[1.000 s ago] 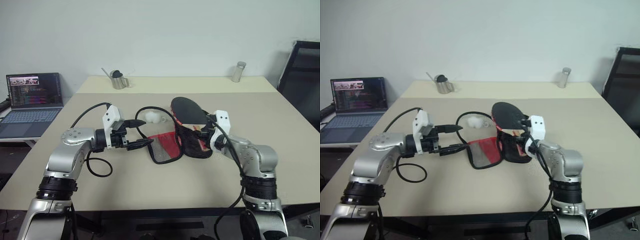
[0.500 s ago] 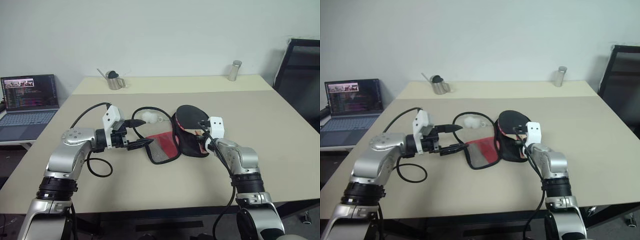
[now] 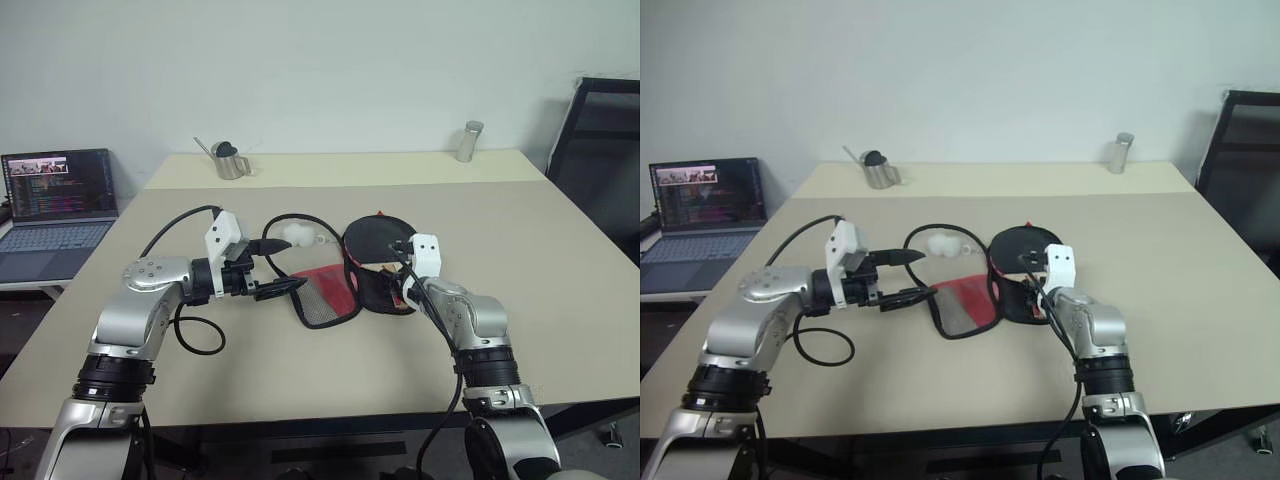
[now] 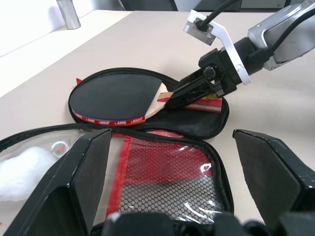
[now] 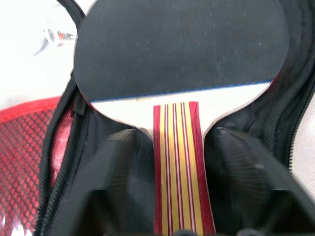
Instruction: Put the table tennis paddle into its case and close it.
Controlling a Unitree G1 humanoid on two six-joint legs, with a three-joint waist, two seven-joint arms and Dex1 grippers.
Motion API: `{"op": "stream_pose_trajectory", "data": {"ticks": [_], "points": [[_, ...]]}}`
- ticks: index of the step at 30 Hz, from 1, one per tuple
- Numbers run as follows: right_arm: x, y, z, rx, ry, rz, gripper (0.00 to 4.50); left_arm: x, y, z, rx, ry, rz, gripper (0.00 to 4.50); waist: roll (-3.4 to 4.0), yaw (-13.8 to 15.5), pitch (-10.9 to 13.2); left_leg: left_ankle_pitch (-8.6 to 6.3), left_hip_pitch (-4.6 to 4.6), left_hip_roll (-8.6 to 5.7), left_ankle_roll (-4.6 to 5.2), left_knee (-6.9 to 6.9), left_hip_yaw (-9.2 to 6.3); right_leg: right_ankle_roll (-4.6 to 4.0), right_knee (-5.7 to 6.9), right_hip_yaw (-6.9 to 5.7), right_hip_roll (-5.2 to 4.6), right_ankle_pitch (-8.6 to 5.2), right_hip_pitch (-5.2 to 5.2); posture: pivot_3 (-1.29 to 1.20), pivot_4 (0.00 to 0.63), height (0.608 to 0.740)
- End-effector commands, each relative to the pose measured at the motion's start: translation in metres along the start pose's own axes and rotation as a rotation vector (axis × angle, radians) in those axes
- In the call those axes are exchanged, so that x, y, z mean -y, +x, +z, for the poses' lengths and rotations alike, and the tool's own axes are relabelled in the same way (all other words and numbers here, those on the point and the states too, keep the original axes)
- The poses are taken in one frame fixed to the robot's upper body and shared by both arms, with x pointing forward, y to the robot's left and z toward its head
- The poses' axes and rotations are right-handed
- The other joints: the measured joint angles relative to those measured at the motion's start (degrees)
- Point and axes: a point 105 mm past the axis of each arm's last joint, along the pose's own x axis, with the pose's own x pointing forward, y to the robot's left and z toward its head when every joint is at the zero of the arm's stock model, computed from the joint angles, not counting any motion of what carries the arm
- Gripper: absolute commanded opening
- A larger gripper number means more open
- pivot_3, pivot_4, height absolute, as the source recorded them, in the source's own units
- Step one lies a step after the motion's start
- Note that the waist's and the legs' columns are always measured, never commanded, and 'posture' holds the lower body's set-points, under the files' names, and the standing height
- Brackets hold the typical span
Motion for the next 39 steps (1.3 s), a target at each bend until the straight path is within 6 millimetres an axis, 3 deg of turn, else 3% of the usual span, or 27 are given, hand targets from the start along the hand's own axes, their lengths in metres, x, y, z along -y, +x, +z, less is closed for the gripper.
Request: {"op": "stream_pose_trajectory", "data": {"ticks": [1,18,21,29,39], "points": [[-0.007,-0.007,0.022,0.080,-0.016,0.011,4.37,0.001,-0.001,0.012,0.026,0.055,0.006,4.31,0.00,0.0,0.0,0.00,0.00,0.00,0.00,0.00,0.00,0.00,0.00,0.00,0.00,0.00,0.00,0.00,0.150,0.740],[-0.001,-0.002,-0.003,0.015,-0.144,-0.003,4.47,0.001,-0.001,0.011,0.030,0.051,0.014,4.31,-0.01,0.0,0.0,0.00,0.00,0.00,0.00,0.00,0.00,0.00,-0.01,0.00,0.00,0.00,0.00,0.00,0.150,0.740],[0.003,-0.002,-0.003,0.020,-0.158,-0.022,3.90,0.002,-0.001,0.012,0.031,0.051,0.014,4.31,-0.01,0.0,0.0,0.00,0.00,0.00,0.00,0.00,0.00,0.00,-0.01,0.00,0.00,0.00,0.00,0.00,0.150,0.740],[0.004,-0.002,-0.001,0.035,-0.166,-0.041,1.14,0.001,-0.001,0.011,0.029,0.049,0.016,4.31,-0.04,0.0,0.0,0.00,0.01,0.00,0.00,0.01,0.00,0.00,0.00,0.00,0.00,0.00,0.01,0.00,0.150,0.740],[0.010,-0.003,0.000,0.047,-0.176,-0.085,1.11,0.002,-0.001,0.010,0.027,0.050,0.017,4.31,-0.05,0.0,0.0,0.00,0.01,0.00,0.00,0.01,0.00,0.00,0.00,0.00,0.00,0.00,0.01,0.00,0.150,0.740]]}}
